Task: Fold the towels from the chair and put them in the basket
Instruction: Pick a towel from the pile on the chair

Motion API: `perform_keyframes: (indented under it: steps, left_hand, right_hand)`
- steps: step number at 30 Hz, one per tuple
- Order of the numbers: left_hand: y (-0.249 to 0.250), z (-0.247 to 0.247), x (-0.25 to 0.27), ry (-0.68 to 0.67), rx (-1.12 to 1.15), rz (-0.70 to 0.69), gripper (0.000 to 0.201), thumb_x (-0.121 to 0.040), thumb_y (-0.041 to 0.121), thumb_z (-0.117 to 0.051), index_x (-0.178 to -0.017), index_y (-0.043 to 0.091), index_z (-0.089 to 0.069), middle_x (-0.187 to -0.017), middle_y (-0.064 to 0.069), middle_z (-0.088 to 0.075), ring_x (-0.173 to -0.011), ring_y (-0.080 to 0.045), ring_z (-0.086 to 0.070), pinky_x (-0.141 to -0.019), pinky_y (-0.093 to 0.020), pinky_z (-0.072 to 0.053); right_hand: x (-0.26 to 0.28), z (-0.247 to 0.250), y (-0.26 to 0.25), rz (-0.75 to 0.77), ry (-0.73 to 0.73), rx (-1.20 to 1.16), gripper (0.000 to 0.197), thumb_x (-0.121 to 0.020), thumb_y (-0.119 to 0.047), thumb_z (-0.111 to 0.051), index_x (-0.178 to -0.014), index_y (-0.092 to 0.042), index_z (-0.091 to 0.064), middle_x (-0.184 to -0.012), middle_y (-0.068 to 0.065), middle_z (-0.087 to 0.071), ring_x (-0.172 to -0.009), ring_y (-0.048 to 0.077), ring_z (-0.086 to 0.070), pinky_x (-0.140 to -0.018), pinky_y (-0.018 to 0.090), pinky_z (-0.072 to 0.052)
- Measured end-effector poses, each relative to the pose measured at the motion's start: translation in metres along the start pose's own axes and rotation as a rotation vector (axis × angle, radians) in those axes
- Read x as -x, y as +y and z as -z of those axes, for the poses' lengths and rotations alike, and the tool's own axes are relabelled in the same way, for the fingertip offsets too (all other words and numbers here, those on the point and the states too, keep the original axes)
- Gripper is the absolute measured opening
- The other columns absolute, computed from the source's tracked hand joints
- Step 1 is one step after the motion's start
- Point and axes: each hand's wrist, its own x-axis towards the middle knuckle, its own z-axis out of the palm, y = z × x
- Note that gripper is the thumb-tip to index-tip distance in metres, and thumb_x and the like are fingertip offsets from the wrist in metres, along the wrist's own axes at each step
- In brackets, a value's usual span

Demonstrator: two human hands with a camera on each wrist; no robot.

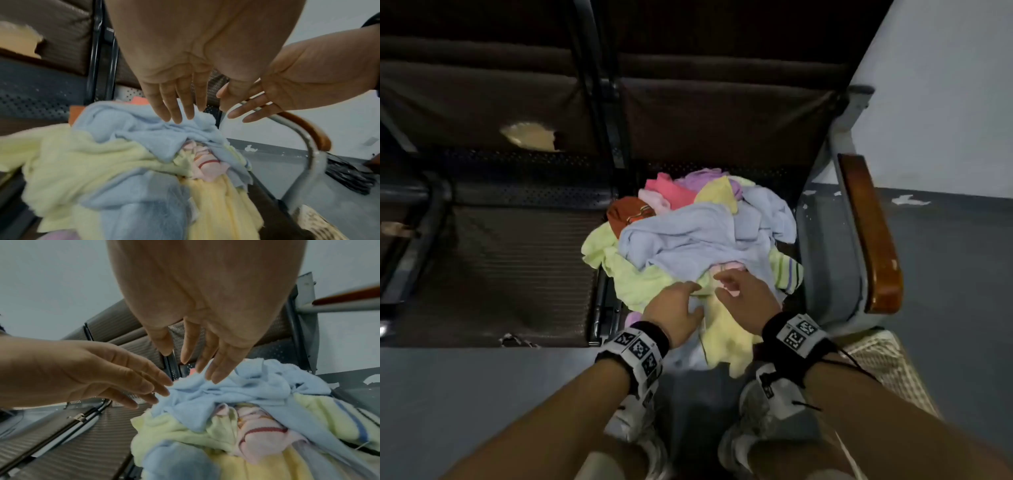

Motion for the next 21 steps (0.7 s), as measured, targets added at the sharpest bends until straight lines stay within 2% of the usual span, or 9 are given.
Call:
perform_keyframes:
  steps: [2,4,6,8,11,15,16,19,21]
  left_hand:
    - [-0.022,-0.027,-0.034,0.081,0.029,-0.029,0.053,-0.09,0.028,-0.062,-0.14,0.018,-0.05,-0.14,-0.008,-0.054,-0.127,-0.027,-0.05,-0.1,-0.029,-0.039]
    - [-0.043,-0.044,-0.073,0.178,-0.011,-0.077,0.062,-0.088,0.026,-0.064,-0.145,0.015,-0.043,-0.15,-0.01,-0.043,-0.137,-0.03,-0.04,-0.11,-0.035,-0.033]
    - [-0.06,-0.059,-0.106,0.257,-0.073,-0.13,0.071,-0.088,0.029,-0.064,-0.151,0.015,-0.034,-0.158,-0.012,-0.031,-0.144,-0.031,-0.03,-0.116,-0.042,-0.028]
    - [-0.073,-0.067,-0.132,0.326,-0.163,-0.179,0.075,-0.087,0.033,-0.063,-0.153,0.017,-0.03,-0.159,-0.011,-0.03,-0.145,-0.031,-0.029,-0.117,-0.044,-0.027]
    - [-0.086,-0.078,-0.157,0.373,-0.235,-0.196,0.065,-0.086,0.037,-0.061,-0.146,0.022,-0.04,-0.138,-0.007,-0.058,-0.126,-0.028,-0.054,-0.105,-0.042,-0.039]
    - [-0.088,-0.092,-0.163,0.432,-0.327,-0.206,0.013,-0.089,0.031,-0.054,-0.098,0.024,-0.06,-0.105,-0.003,-0.071,-0.104,-0.029,-0.063,-0.087,-0.038,-0.044]
    - [-0.086,-0.094,-0.159,0.439,-0.299,-0.214,0.007,-0.089,0.029,-0.053,-0.089,0.024,-0.058,-0.101,-0.005,-0.071,-0.1,-0.031,-0.063,-0.082,-0.037,-0.044]
    - [-0.074,-0.095,-0.136,0.425,-0.012,-0.275,0.011,-0.089,0.026,-0.053,-0.082,0.018,-0.057,-0.088,-0.009,-0.067,-0.09,-0.032,-0.06,-0.074,-0.035,-0.043]
    - [-0.063,-0.092,-0.111,0.413,0.195,-0.329,0.021,-0.083,0.032,-0.048,-0.069,0.017,-0.05,-0.07,-0.002,-0.055,-0.073,-0.024,-0.052,-0.066,-0.034,-0.037]
  right_hand:
    - [-0.034,-0.018,0.031,0.055,0.048,0.022,0.036,-0.094,-0.016,-0.064,-0.129,-0.009,-0.06,-0.13,0.01,-0.058,-0.122,0.025,-0.055,-0.106,0.032,-0.041]
    - [-0.07,-0.029,0.057,0.091,0.112,0.066,0.047,-0.092,-0.016,-0.065,-0.137,-0.012,-0.052,-0.138,0.01,-0.05,-0.13,0.024,-0.046,-0.109,0.03,-0.037]
    - [-0.102,-0.042,0.08,0.146,0.206,0.1,0.062,-0.09,-0.015,-0.065,-0.147,-0.013,-0.04,-0.146,0.011,-0.041,-0.137,0.024,-0.037,-0.113,0.033,-0.033]
    - [-0.131,-0.048,0.098,0.179,0.314,0.143,0.077,-0.087,-0.016,-0.067,-0.153,-0.013,-0.027,-0.149,0.014,-0.038,-0.139,0.027,-0.034,-0.114,0.041,-0.033]
    - [-0.162,-0.049,0.116,0.108,0.36,0.234,0.08,-0.087,-0.027,-0.067,-0.153,-0.019,-0.023,-0.136,0.013,-0.053,-0.126,0.031,-0.05,-0.103,0.046,-0.044]
    - [-0.17,-0.051,0.129,0.213,0.404,0.324,0.033,-0.09,-0.026,-0.06,-0.122,-0.021,-0.063,-0.109,0.008,-0.069,-0.106,0.029,-0.063,-0.089,0.037,-0.051]
    - [-0.169,-0.05,0.13,0.242,0.445,0.352,0.032,-0.088,-0.028,-0.061,-0.119,-0.022,-0.064,-0.112,0.01,-0.066,-0.108,0.031,-0.061,-0.089,0.038,-0.051]
    - [-0.157,-0.043,0.13,0.236,0.524,0.423,0.06,-0.079,-0.038,-0.069,-0.132,-0.018,-0.049,-0.125,0.015,-0.056,-0.116,0.037,-0.052,-0.093,0.044,-0.048]
    - [-0.144,-0.041,0.132,0.153,0.376,0.379,0.059,-0.083,-0.036,-0.068,-0.133,-0.013,-0.048,-0.127,0.013,-0.058,-0.115,0.035,-0.055,-0.095,0.042,-0.047]
